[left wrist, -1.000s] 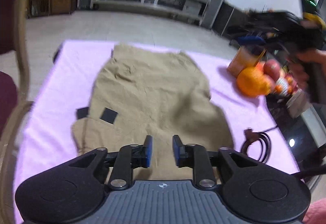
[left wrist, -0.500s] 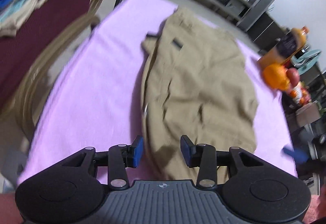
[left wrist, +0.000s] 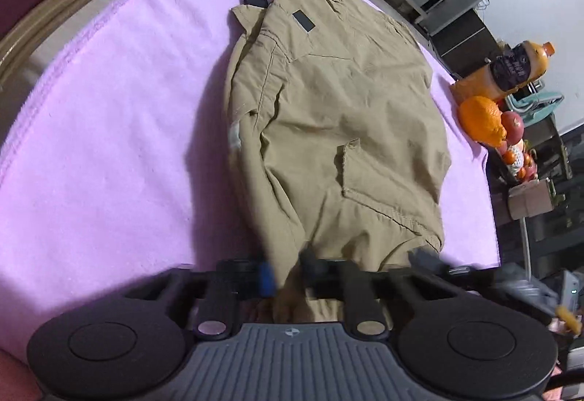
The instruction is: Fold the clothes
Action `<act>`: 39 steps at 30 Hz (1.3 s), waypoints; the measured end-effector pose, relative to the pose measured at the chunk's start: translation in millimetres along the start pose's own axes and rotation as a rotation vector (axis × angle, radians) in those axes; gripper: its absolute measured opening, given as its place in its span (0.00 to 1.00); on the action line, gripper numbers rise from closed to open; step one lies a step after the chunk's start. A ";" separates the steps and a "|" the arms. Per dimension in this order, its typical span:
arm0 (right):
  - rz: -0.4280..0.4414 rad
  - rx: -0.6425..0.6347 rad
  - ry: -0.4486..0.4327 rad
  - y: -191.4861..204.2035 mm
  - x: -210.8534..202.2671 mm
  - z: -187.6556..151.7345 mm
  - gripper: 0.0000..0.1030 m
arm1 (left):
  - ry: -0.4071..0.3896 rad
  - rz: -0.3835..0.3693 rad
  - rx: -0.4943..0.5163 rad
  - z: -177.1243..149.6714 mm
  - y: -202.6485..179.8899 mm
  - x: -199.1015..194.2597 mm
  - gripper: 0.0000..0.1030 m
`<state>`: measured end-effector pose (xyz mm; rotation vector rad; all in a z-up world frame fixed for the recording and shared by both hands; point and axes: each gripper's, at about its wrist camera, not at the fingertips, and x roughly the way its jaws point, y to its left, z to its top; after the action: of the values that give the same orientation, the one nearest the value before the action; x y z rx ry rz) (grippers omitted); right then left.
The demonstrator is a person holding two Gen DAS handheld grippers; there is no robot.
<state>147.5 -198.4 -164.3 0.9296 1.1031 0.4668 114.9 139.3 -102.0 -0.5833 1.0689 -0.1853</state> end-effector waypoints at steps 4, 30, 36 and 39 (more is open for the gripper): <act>-0.065 -0.142 -0.129 32.8 -43.0 -5.4 0.09 | -0.036 -0.176 -0.018 -10.1 -12.4 -23.9 0.05; -0.415 -0.803 -0.275 135.3 -103.1 68.6 0.27 | -0.160 0.048 0.410 25.8 -95.9 -21.0 0.17; -0.306 -0.617 0.007 71.6 -6.3 95.7 0.19 | -0.102 0.272 0.457 39.1 -81.2 45.9 0.05; -0.288 -0.626 0.120 59.1 28.2 86.4 0.20 | -0.096 0.279 0.298 49.1 -53.1 45.5 0.09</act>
<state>244.0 -179.7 -118.6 0.1932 1.0832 0.5866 186.4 93.7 -91.6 -0.1700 0.9953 -0.0692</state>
